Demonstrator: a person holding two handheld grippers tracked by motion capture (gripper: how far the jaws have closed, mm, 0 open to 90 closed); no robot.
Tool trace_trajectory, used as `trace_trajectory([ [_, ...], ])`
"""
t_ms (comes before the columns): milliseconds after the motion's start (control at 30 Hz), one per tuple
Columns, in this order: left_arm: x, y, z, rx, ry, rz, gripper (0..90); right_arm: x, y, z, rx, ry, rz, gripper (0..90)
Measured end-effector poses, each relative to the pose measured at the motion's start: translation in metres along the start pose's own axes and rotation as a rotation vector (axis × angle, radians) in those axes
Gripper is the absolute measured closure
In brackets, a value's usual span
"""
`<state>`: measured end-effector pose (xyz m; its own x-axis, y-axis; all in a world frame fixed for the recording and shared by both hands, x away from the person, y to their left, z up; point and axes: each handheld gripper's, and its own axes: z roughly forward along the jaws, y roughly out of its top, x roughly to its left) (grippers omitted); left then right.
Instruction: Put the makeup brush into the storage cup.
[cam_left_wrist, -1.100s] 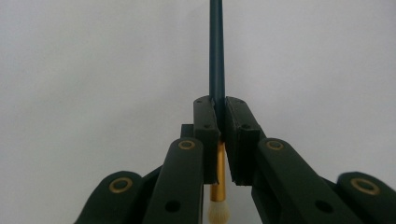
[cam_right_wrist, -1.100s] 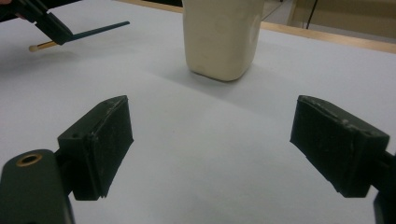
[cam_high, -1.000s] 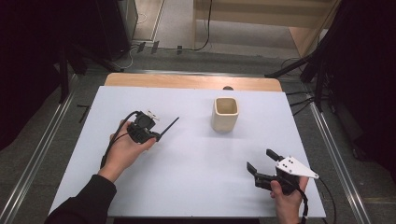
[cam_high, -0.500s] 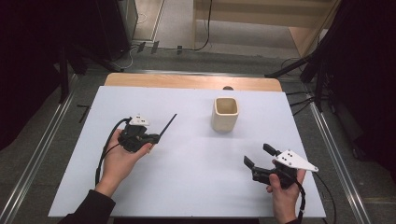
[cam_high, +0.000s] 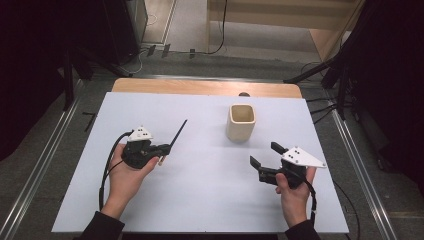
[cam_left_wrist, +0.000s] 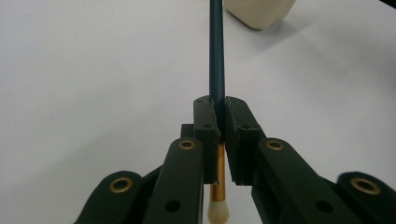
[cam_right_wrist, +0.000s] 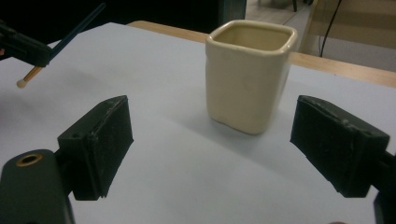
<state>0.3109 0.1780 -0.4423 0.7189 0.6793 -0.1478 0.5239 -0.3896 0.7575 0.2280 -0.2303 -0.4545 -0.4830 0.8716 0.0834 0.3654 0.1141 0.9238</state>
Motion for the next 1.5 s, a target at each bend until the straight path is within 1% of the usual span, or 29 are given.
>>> trace_trajectory([
  [133,-0.001,-0.002,-0.002,-0.02,-0.007,0.004,84.5,0.007,0.011,0.013,-0.01,0.008,-0.014,13.6],
  [300,-0.002,-0.003,-0.002,-0.034,-0.013,0.01,84.5,0.014,0.019,0.029,-0.016,0.027,-0.031,13.6],
  [433,-0.004,-0.002,-0.002,-0.053,-0.02,0.008,84.5,0.016,0.025,0.043,-0.023,0.049,-0.016,13.6],
  [567,-0.008,-0.002,-0.001,-0.068,-0.037,0.012,84.5,0.018,0.032,0.055,-0.024,0.059,0.0,13.6],
  [633,-0.011,-0.002,0.001,-0.072,-0.038,0.016,84.5,0.02,0.035,0.058,-0.022,0.059,0.001,13.7],
  [767,-0.018,-0.003,0.006,-0.079,-0.053,0.027,84.5,0.026,0.036,0.06,-0.028,0.063,-0.001,13.7],
  [867,-0.023,-0.004,0.011,-0.08,-0.074,0.027,84.5,0.033,0.036,0.061,-0.025,0.087,0.017,13.7],
  [933,-0.026,-0.005,0.014,-0.077,-0.079,0.034,84.5,0.038,0.035,0.06,-0.03,0.105,0.034,13.7],
  [1067,-0.029,-0.008,0.018,-0.092,-0.097,0.025,84.5,0.047,0.035,0.06,-0.04,0.139,0.057,13.8],
  [1100,-0.031,-0.009,0.019,-0.099,-0.107,0.017,84.5,0.049,0.034,0.061,-0.042,0.155,0.059,13.9],
  [1133,-0.032,-0.009,0.02,-0.1,-0.114,0.012,84.5,0.051,0.034,0.062,-0.041,0.163,0.063,13.9],
  [1233,-0.04,-0.011,0.025,-0.106,-0.125,0.021,84.5,0.057,0.03,0.065,-0.027,0.185,0.086,14.0],
  [1300,-0.044,-0.011,0.028,-0.109,-0.134,0.024,84.5,0.061,0.027,0.068,-0.019,0.183,0.101,14.2],
  [1367,-0.047,-0.01,0.028,-0.116,-0.136,0.033,84.5,0.066,0.025,0.07,-0.024,0.187,0.118,14.7],
  [1400,-0.049,-0.01,0.028,-0.117,-0.137,0.037,84.5,0.067,0.024,0.07,-0.028,0.197,0.13,14.7],
  [1467,-0.05,-0.01,0.028,-0.123,-0.141,0.038,84.5,0.07,0.025,0.072,-0.031,0.236,0.184,15.8],
  [1500,-0.051,-0.01,0.027,-0.127,-0.142,0.038,84.5,0.072,0.025,0.073,-0.032,0.229,0.2,16.5],
])
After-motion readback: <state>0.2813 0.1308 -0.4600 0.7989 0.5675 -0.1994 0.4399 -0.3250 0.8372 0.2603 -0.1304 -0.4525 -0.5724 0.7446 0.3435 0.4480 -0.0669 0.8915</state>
